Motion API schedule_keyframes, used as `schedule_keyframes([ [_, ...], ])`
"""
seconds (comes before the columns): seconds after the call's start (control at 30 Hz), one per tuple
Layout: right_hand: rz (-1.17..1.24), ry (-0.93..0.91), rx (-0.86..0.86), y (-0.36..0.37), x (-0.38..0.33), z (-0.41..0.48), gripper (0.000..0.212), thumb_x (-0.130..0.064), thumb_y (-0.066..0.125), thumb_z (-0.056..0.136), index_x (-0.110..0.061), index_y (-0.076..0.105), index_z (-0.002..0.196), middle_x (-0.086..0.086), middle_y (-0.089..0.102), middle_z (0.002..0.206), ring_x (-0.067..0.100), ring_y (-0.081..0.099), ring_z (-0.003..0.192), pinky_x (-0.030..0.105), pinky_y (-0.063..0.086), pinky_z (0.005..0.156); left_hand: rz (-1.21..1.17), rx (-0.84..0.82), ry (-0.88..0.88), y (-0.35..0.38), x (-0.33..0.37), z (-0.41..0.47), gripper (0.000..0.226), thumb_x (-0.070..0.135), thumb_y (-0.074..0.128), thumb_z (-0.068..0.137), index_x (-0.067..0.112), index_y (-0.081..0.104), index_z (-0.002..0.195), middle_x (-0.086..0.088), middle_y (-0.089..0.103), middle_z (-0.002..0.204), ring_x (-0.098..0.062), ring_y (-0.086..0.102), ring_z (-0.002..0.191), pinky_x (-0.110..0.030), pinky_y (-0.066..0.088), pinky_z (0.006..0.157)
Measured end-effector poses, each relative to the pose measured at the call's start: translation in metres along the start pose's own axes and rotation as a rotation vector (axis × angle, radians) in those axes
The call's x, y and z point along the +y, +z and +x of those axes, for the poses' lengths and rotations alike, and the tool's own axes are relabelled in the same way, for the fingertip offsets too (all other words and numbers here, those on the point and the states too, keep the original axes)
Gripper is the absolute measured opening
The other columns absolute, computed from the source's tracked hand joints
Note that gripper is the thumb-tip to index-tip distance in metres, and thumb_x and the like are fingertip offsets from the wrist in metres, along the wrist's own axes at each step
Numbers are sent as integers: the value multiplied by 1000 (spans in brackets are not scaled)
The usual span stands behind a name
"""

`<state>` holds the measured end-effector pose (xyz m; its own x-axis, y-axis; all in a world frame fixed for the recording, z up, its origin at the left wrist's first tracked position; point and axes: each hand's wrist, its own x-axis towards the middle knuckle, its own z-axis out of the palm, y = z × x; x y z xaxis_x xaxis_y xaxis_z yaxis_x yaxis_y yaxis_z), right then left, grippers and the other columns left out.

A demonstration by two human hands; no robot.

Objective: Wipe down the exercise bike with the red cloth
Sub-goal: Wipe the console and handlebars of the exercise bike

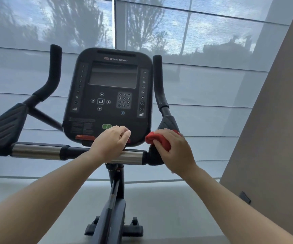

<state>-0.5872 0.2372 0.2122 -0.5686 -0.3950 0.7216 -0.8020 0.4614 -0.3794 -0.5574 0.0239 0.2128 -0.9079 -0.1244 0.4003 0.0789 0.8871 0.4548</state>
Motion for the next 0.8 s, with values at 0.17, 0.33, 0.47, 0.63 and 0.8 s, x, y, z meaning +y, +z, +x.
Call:
schedule_keyframes([
  [0.17, -24, -38, -26, 15, -21, 13, 15, -28, 54, 90, -31, 67, 98, -15, 67, 102, 4, 57, 103, 36, 38, 99, 5, 154, -27, -26, -17, 7, 30, 32, 35, 98, 20, 62, 102, 1, 64, 98, -17, 57, 91, -38, 47, 80],
  [0.33, -313, -147, -236, 26, -25, 3, 33, -50, 38, 92, -29, 64, 90, -13, 66, 85, 10, 57, 84, 35, 37, 97, -41, 161, -92, -23, -22, 9, 33, 30, 32, 99, 19, 63, 101, -1, 65, 101, -17, 57, 96, -39, 46, 85],
  [0.47, -236, -240, -300, 15, -10, -1, 31, -47, 43, 92, -25, 63, 99, -11, 66, 91, 12, 57, 91, 31, 37, 97, -58, 114, -106, -8, -15, 4, 32, 31, 33, 99, 21, 63, 102, 1, 64, 101, -16, 56, 96, -36, 45, 83],
  [0.63, -108, -180, -207, 5, 10, 43, 21, -32, 52, 90, -21, 68, 99, -7, 69, 93, 13, 60, 90, 35, 42, 90, -47, 104, -112, -12, -4, 10, 33, 33, 33, 99, 20, 63, 103, 1, 63, 100, -16, 56, 96, -35, 44, 83],
  [0.8, -152, -90, -267, -3, 34, 68, 9, -28, 56, 89, -26, 64, 91, -17, 59, 87, 9, 54, 92, 39, 38, 95, -88, 94, -115, -5, 15, 25, 36, 36, 31, 99, 18, 62, 104, -2, 62, 102, -19, 56, 99, -40, 45, 88],
])
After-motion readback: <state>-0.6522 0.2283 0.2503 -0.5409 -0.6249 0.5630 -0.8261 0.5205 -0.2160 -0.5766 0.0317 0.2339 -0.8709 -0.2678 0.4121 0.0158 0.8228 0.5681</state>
